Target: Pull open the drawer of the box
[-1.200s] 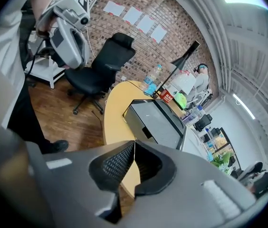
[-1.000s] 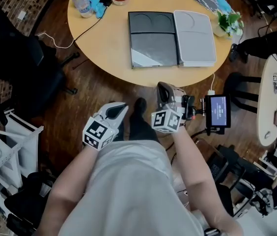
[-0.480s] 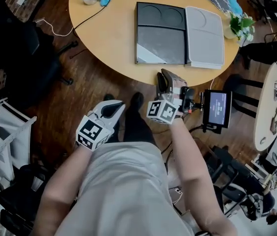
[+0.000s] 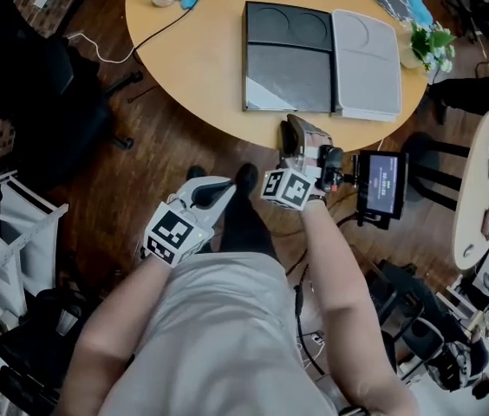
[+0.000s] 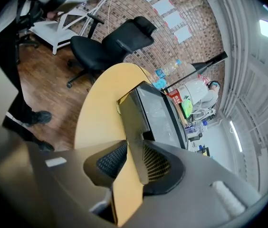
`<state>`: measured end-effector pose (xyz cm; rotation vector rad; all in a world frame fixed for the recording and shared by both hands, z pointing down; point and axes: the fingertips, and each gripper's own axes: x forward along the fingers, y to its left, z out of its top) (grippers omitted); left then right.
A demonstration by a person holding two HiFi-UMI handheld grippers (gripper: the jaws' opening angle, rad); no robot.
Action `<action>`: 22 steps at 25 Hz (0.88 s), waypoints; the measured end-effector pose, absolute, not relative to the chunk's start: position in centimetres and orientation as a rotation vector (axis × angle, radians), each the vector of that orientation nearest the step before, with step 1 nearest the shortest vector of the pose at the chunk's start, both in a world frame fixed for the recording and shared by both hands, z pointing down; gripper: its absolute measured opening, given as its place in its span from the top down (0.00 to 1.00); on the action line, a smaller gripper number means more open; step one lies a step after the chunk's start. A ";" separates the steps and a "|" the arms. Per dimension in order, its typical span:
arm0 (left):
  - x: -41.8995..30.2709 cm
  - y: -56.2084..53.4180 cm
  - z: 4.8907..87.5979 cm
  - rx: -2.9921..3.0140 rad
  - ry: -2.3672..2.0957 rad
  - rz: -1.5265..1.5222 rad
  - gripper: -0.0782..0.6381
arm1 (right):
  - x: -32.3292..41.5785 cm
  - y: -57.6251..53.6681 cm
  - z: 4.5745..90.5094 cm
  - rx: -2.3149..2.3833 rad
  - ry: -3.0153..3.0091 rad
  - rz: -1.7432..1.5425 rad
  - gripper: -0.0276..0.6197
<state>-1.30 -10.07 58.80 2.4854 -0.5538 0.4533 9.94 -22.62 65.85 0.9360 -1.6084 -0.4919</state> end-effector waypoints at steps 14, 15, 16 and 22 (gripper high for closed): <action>-2.2 -9.2 58.5 2.489 -0.563 0.485 0.88 | 10.0 -23.8 66.2 0.860 -1.530 -0.631 0.79; -2.1 -9.0 58.5 2.490 -0.562 0.485 0.88 | 10.1 -23.8 66.3 0.850 -1.517 -0.643 0.78; -2.0 -8.9 58.5 2.490 -0.560 0.489 0.88 | 10.2 -23.7 66.4 0.839 -1.502 -0.653 0.78; -1.4 -8.0 58.7 2.499 -0.545 0.521 0.88 | 10.4 -23.4 67.8 0.810 -1.440 -0.671 0.69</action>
